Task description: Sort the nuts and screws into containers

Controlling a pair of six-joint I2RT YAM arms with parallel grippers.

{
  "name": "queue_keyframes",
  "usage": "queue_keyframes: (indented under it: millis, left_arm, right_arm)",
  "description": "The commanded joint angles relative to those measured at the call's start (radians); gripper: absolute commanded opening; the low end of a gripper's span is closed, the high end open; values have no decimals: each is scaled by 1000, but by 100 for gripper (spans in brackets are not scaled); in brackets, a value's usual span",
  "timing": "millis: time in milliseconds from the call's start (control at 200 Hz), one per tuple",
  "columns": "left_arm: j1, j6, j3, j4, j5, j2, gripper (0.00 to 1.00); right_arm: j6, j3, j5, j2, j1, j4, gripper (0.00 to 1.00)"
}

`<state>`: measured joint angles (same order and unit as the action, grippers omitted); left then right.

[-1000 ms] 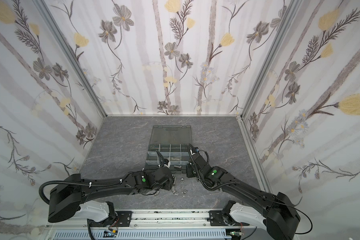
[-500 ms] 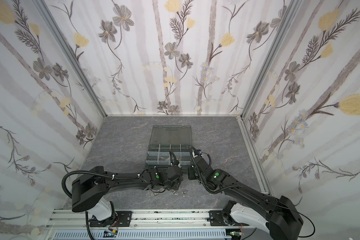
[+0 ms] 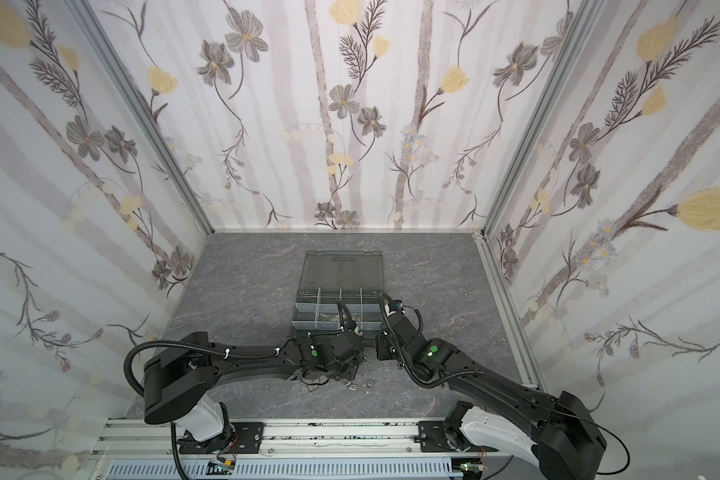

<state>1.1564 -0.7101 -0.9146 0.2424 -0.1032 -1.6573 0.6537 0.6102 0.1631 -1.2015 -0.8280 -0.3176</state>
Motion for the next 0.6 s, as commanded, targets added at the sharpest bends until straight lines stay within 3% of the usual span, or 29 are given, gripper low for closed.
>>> queue_keyframes:
  millis: [0,595]
  left_arm:
    - [-4,-2,3,0,-26,-3,41]
    - [-12,27,-39,0,11,-74,35]
  right_arm:
    - [21,-5,1,3,1,15,37]
    - [32,-23,-13,-3,0,35,37]
